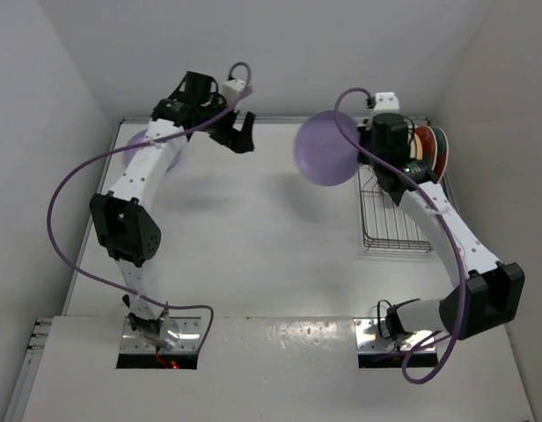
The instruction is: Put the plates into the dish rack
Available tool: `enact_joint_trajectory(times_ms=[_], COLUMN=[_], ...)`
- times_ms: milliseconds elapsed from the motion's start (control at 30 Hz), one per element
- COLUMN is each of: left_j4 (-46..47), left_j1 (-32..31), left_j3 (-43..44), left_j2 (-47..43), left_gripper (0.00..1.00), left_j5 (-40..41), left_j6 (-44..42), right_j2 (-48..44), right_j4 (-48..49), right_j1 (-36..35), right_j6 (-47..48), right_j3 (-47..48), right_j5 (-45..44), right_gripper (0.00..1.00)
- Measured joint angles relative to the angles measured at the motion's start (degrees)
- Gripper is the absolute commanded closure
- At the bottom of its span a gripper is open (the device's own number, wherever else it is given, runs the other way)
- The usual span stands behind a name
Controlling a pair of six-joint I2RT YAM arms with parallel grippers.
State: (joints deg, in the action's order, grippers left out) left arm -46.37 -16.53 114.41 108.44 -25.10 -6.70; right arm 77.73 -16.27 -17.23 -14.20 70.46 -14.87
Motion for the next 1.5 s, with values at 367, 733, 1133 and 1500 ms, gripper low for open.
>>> enact_joint_trajectory(times_ms=[367, 733, 1133, 1500], left_j4=[-5.9, -7.0, -7.1, -7.1], left_j1=[15.6, 13.3, 13.6, 13.8], left_j3=[-3.3, -8.4, -10.7, -11.7], left_j2=[-0.1, -0.2, -1.0, -2.2], left_gripper=[0.0, 0.0, 0.0, 0.0], left_j5=[5.0, 8.1, 8.2, 8.1], left_j6=[-4.7, -7.2, -7.8, -8.1], right_j2=[-1.7, 0.6, 10.0, 15.8], right_j4=[-0.3, 22.7, 44.3, 57.0], right_j1=[7.9, 4.9, -0.6, -1.8], right_j6=[8.4, 32.6, 52.6, 59.5], right_j3=[-0.6, -5.3, -11.0, -12.7], right_j5=[-21.3, -41.5, -50.7, -55.5], right_gripper=[1.0, 1.0, 1.0, 1.0])
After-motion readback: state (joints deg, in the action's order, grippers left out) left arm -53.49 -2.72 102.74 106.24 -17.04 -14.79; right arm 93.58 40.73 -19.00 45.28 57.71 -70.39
